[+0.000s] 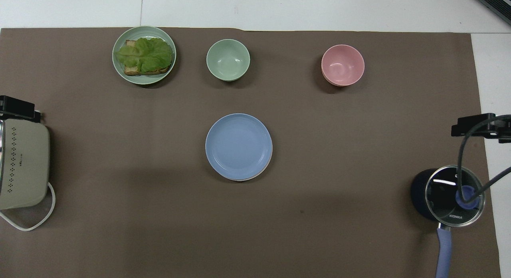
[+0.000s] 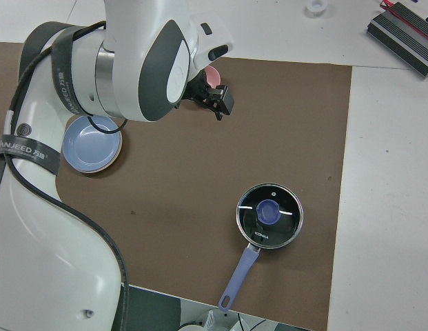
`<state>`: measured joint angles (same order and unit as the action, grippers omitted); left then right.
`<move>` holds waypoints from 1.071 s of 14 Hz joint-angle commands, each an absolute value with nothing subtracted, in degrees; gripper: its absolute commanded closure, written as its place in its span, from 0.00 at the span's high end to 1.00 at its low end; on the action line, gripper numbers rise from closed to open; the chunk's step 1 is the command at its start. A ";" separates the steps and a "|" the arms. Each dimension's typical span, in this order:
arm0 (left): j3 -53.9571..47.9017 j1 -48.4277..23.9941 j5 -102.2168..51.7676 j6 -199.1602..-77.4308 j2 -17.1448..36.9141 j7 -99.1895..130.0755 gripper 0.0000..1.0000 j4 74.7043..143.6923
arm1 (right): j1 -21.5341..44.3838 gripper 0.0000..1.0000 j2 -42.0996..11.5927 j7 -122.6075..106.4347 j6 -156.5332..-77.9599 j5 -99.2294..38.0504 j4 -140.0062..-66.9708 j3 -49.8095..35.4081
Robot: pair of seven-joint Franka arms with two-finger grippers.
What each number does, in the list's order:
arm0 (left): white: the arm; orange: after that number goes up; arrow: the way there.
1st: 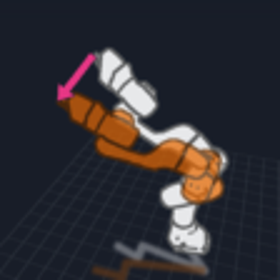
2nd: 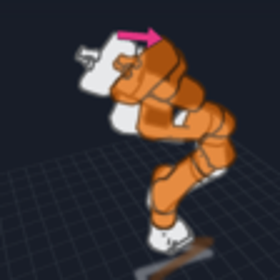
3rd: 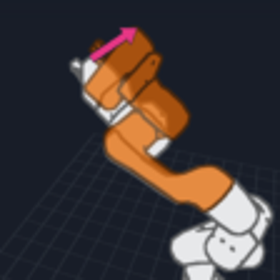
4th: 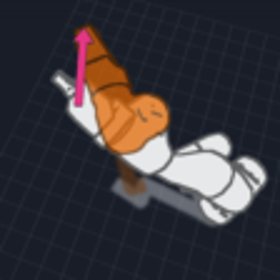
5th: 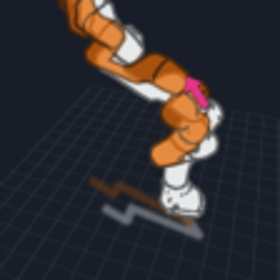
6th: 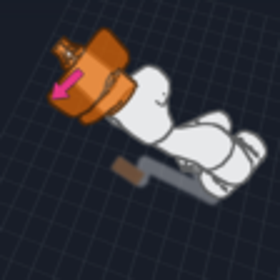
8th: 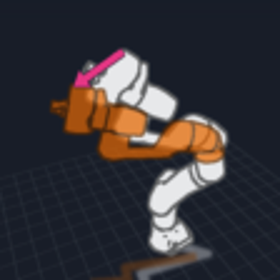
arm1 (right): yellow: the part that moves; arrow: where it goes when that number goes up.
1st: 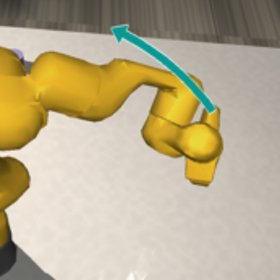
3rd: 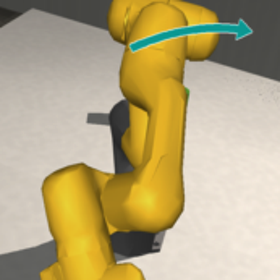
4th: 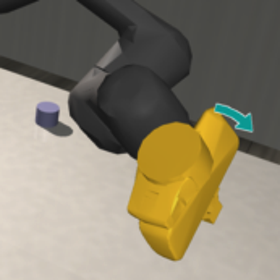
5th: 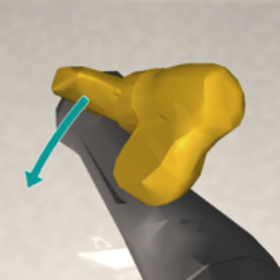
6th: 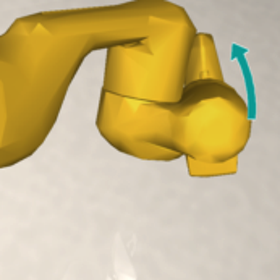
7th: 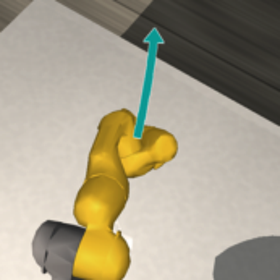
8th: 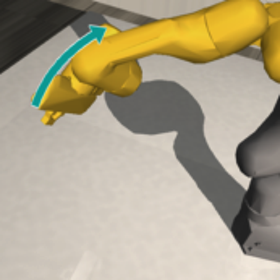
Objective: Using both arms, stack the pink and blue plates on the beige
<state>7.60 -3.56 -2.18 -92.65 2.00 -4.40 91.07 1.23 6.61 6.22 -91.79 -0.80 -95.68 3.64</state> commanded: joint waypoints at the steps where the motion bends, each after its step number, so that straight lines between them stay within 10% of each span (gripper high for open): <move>1: 7.65 -3.69 -0.97 -92.02 1.67 -4.75 1.00 90.79 | 0.35 1.00 6.50 5.01 -90.79 -1.05 -95.18 2.99; 15: 7.65 -3.78 -0.97 -92.02 1.67 -4.66 1.00 90.79 | 0.18 1.00 6.06 3.25 -87.10 -0.52 -93.43 2.72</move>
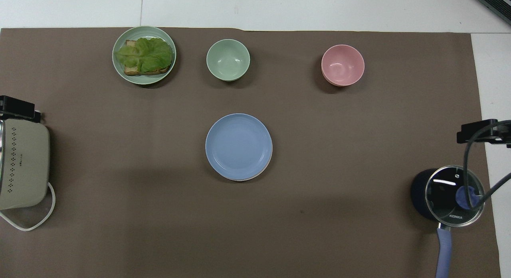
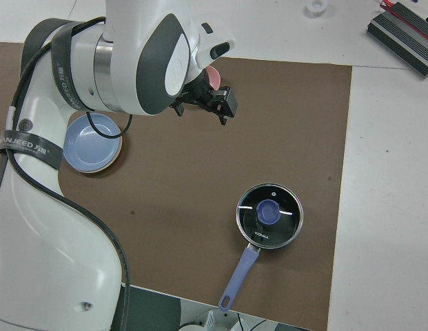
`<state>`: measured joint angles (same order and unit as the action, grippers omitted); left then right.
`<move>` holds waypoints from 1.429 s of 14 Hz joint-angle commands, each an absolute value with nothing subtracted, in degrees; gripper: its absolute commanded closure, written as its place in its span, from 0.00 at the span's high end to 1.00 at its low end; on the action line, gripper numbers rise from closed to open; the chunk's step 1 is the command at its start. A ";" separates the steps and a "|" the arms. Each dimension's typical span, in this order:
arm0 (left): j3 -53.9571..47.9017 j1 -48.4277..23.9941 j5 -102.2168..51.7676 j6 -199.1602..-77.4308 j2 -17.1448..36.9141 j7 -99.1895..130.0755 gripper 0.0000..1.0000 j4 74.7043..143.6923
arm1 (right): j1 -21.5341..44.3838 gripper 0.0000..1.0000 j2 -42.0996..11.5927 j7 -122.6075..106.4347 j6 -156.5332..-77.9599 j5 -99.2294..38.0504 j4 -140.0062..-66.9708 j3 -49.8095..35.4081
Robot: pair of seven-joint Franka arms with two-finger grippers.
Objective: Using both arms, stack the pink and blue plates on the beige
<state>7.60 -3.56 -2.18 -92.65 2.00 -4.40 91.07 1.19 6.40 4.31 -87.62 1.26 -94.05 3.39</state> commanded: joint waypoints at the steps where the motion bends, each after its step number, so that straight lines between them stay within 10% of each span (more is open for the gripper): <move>1: 7.65 -3.69 -0.97 -92.02 1.67 -4.66 1.00 90.79 | 0.35 1.00 6.33 3.43 -87.10 -1.22 -93.95 2.90; 20: 7.65 -3.69 -0.97 -92.02 1.67 -4.75 1.00 90.79 | 0.70 1.00 6.94 2.55 -87.10 0.09 -95.01 2.81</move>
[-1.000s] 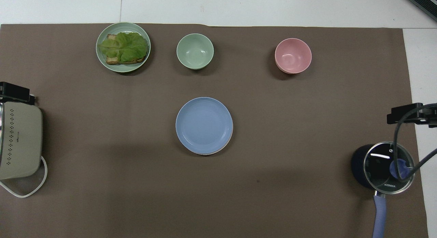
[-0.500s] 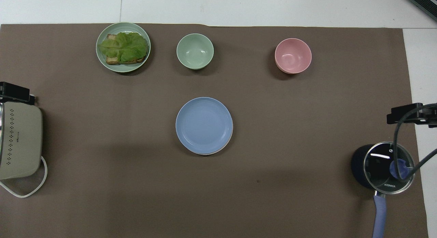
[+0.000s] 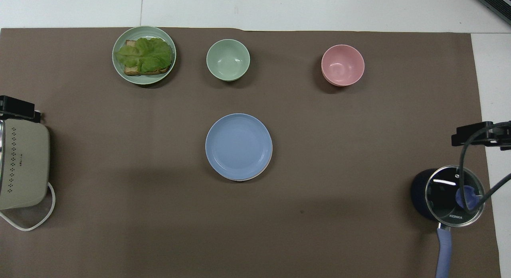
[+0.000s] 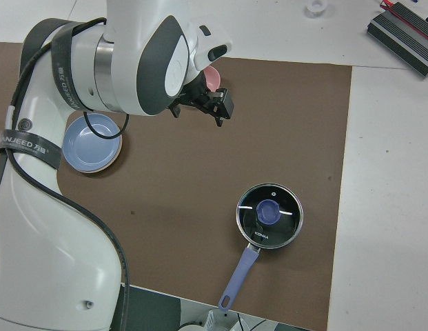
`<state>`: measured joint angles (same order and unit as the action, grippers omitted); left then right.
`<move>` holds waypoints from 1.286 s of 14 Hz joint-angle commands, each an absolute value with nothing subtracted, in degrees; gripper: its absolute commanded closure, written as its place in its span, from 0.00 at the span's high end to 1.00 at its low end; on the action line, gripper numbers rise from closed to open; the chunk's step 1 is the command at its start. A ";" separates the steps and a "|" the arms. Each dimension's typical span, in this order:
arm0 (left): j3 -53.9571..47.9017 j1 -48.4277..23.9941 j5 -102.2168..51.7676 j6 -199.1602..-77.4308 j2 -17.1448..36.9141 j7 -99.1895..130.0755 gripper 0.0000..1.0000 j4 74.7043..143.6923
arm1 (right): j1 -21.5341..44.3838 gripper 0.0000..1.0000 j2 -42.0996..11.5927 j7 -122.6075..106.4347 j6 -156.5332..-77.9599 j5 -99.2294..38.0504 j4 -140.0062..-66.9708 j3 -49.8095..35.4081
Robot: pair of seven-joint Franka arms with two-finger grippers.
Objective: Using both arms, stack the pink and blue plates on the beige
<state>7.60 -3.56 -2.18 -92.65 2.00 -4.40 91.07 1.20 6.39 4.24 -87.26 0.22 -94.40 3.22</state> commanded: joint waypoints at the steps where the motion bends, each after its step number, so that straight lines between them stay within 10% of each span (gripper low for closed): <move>1: 7.65 -3.69 -0.97 -92.02 1.67 -4.75 1.00 90.79 | 0.70 1.00 6.94 2.64 -86.93 0.09 -95.01 2.81; 18: 7.65 -3.69 -0.97 -92.02 1.67 -4.75 1.00 90.79 | 0.53 1.00 6.77 2.99 -87.10 -0.09 -94.83 2.81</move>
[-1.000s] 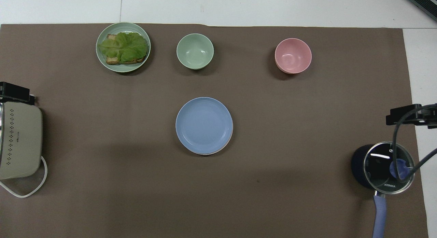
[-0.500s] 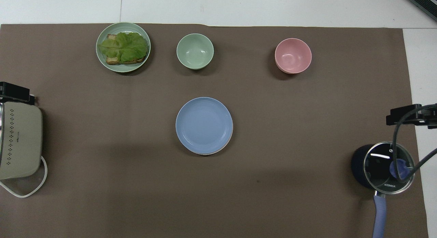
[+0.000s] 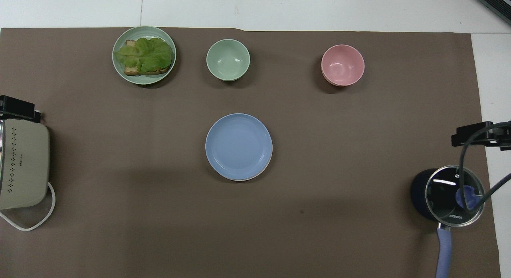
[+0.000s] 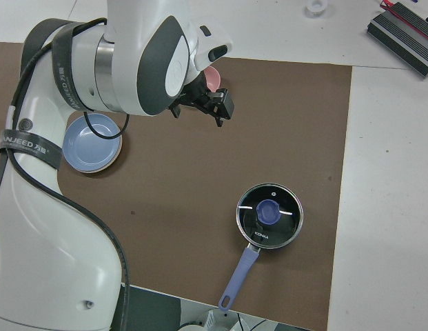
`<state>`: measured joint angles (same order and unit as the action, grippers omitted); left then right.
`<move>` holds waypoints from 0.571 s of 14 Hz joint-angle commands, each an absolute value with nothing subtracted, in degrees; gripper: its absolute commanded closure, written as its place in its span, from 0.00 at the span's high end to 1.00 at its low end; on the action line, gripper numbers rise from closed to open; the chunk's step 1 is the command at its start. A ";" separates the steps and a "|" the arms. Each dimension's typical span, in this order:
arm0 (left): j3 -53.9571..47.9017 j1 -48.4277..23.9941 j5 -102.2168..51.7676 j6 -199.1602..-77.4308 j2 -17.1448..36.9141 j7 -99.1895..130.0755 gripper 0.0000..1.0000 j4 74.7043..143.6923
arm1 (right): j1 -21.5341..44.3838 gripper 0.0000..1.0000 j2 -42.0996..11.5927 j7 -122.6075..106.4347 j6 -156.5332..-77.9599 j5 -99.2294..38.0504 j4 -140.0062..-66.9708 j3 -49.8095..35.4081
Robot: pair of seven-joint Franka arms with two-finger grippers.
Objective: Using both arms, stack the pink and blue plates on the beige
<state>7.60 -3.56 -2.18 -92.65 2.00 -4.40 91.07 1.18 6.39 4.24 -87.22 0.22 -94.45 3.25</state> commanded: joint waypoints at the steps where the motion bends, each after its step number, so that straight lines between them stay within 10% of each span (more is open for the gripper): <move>1: 7.65 -3.69 -0.97 -92.02 1.67 -4.66 1.00 90.79 | 0.44 1.00 6.85 2.99 -87.01 -0.09 -94.83 2.81; 8: 7.65 -3.69 -0.97 -92.02 1.67 -4.75 1.00 90.79 | 0.44 1.00 6.86 2.46 -87.45 0.00 -94.92 2.81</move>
